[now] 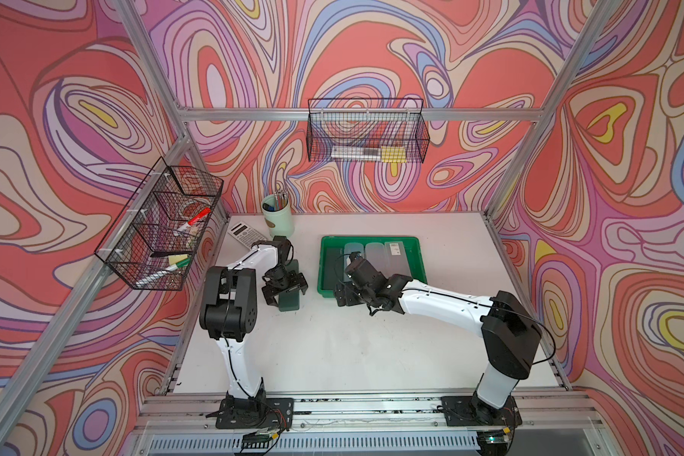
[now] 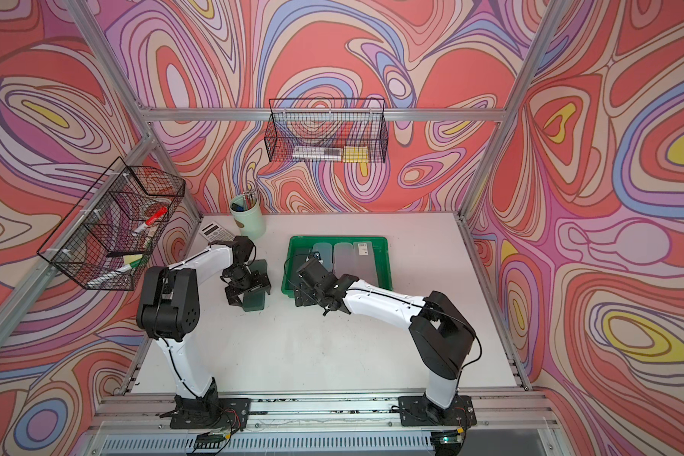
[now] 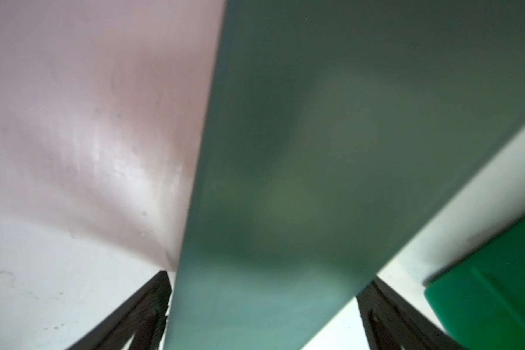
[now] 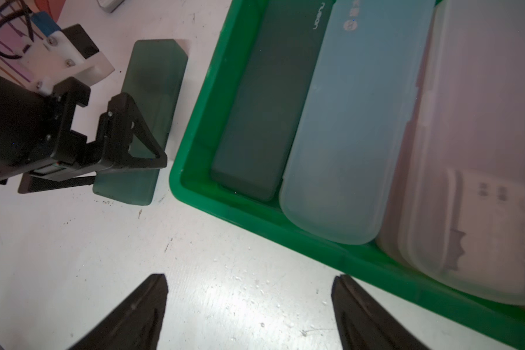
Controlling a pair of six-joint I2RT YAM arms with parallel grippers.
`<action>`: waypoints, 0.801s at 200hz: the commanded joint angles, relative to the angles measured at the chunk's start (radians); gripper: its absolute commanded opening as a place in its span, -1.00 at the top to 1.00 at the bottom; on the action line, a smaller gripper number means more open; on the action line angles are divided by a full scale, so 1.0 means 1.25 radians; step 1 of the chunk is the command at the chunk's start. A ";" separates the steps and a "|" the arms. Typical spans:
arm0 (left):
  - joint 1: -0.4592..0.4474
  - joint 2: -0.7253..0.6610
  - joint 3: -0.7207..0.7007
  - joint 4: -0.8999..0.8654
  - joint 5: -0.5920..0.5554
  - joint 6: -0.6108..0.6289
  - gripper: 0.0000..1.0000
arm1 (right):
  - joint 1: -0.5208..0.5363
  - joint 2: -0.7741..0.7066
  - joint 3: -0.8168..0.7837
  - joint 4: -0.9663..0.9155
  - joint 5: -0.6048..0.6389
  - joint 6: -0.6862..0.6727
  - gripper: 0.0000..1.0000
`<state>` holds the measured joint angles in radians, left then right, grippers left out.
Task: Put the pencil case into the storage box
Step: Pick up the pencil case from the center of the board.
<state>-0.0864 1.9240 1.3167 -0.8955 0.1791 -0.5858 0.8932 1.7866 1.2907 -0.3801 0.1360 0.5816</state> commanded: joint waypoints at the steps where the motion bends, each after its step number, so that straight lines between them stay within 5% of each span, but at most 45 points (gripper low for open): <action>1: -0.001 -0.025 -0.047 0.049 0.039 -0.010 -0.99 | 0.014 0.029 0.028 0.000 0.005 0.001 -0.70; 124: -0.022 -0.155 -0.235 0.133 0.136 -0.028 -0.94 | 0.061 -0.031 -0.004 0.006 0.052 0.010 -0.65; 160: -0.030 -0.269 -0.196 0.082 0.073 -0.035 -0.95 | 0.080 -0.036 -0.001 0.019 0.056 0.007 -0.67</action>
<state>-0.1215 1.6886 1.0294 -0.7471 0.3176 -0.6151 0.9722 1.7733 1.2949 -0.3832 0.1856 0.5919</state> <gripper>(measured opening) 0.973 0.828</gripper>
